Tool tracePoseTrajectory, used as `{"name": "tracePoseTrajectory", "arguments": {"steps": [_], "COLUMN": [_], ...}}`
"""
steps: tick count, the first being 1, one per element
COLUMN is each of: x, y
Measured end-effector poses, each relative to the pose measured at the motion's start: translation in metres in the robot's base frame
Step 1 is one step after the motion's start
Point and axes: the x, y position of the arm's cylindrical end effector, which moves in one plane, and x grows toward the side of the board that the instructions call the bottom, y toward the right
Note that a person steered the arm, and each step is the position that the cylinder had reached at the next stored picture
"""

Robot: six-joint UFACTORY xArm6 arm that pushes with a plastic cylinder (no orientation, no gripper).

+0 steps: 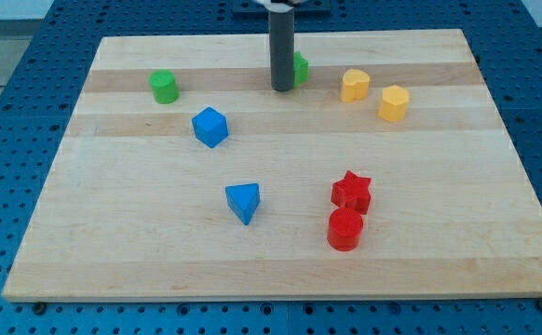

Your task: Push the yellow heart towards the top right side of the board

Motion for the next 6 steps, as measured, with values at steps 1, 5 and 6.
{"name": "tracePoseTrajectory", "arguments": {"steps": [1, 5, 6], "x": [0.018, -0.013, -0.049], "y": [0.034, 0.132, 0.166]}}
